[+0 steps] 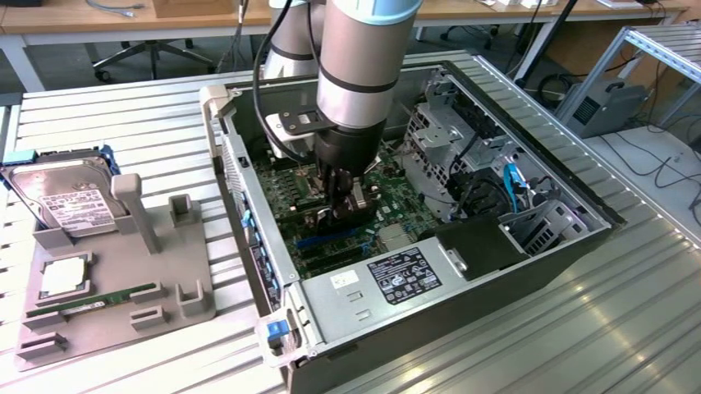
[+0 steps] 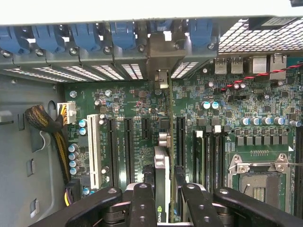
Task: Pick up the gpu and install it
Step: 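Insert the gpu into the slot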
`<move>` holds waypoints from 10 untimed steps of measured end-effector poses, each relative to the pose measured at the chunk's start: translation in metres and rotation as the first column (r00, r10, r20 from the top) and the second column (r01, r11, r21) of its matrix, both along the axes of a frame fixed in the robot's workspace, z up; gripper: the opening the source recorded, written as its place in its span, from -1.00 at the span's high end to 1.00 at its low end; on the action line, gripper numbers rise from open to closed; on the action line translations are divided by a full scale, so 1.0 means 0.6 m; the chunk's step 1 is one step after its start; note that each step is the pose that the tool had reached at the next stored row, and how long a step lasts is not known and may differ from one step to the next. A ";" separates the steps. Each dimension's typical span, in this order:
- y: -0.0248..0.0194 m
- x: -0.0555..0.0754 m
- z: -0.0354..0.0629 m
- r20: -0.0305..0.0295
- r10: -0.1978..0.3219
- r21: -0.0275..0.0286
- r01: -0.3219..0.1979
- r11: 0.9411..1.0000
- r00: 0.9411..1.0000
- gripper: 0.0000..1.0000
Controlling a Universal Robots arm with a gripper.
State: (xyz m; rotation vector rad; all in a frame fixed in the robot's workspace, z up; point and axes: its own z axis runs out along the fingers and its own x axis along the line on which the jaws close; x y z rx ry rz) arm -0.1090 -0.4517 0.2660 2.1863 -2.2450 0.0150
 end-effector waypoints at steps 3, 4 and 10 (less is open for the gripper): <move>0.0000 0.000 0.000 0.000 0.001 0.000 -0.001 1.000 1.000 0.47; 0.0000 0.000 0.000 0.000 0.001 0.000 -0.001 1.000 1.000 0.47; -0.0001 0.000 -0.005 0.000 0.001 -0.001 -0.001 1.000 1.000 0.47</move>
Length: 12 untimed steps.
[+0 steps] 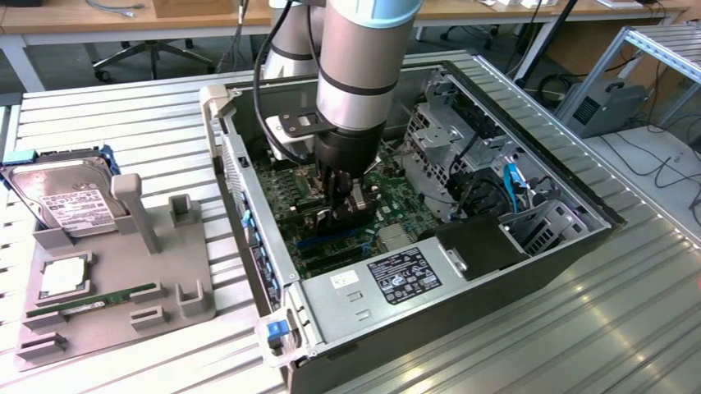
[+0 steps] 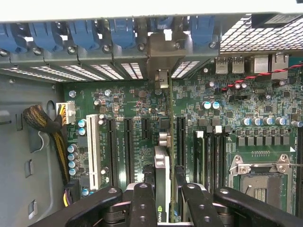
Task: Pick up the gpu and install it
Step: 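Insert the gpu into the slot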
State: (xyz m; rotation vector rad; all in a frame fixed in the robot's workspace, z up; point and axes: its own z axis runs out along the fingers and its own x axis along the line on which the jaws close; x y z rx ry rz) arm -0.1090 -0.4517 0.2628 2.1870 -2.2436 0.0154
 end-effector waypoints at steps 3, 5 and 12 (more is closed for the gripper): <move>0.0000 0.000 -0.002 0.000 0.000 0.000 0.000 1.000 1.000 0.47; 0.0000 0.000 -0.003 0.000 0.000 0.000 0.000 1.000 1.000 0.47; 0.0000 0.000 -0.006 0.000 0.000 0.000 0.000 1.000 1.000 0.47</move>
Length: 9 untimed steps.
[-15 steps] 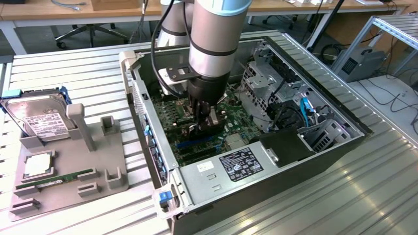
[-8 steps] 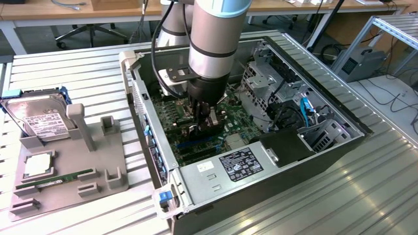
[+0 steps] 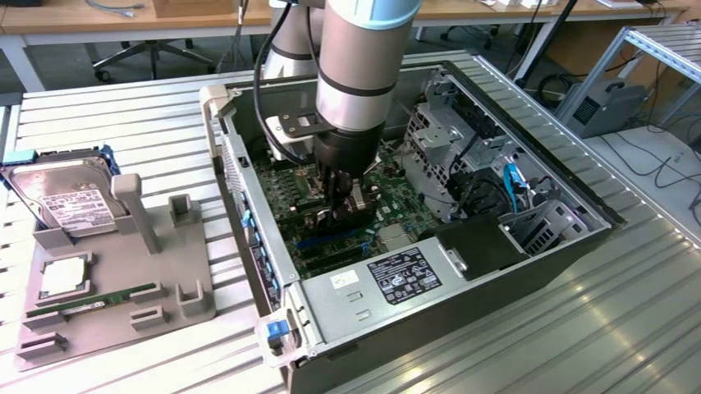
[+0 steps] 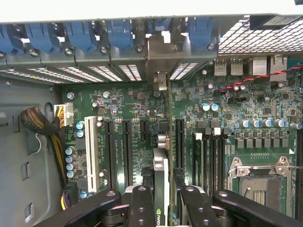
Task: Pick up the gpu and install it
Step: 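Insert the gpu into the slot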
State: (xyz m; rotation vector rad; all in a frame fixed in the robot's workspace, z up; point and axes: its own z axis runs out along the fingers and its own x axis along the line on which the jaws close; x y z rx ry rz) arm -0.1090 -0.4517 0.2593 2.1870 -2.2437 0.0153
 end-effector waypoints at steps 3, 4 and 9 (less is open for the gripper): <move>0.0000 0.000 0.000 0.000 0.000 0.000 0.000 1.000 1.000 0.47; 0.0000 0.000 0.000 0.000 0.000 0.000 0.000 1.000 1.000 0.47; 0.0000 0.000 0.000 0.000 0.000 0.000 0.000 1.000 1.000 0.47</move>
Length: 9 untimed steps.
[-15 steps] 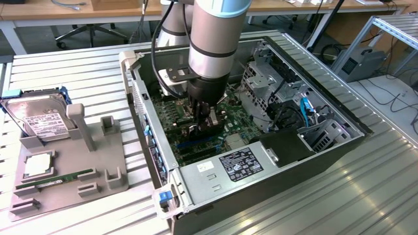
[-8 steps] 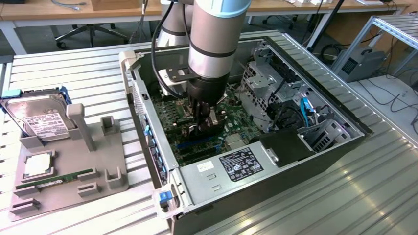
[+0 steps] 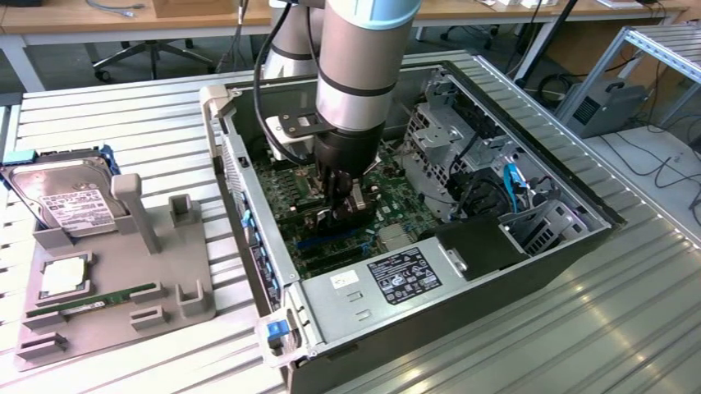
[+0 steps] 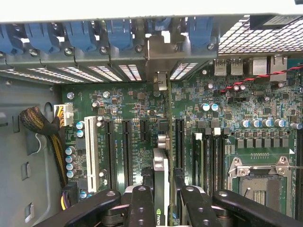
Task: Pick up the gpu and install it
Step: 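Insert the gpu into the slot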
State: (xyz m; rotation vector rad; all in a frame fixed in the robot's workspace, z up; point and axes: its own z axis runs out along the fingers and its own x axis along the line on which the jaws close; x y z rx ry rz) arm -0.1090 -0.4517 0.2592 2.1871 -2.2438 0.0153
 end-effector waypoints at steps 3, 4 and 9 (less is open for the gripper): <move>0.0002 0.000 0.001 0.000 0.000 0.000 0.000 1.000 1.000 0.47; 0.0002 0.000 0.001 0.000 0.000 0.000 0.000 1.000 1.000 0.47; 0.0002 0.000 0.005 0.001 0.000 0.000 0.000 1.000 1.000 0.47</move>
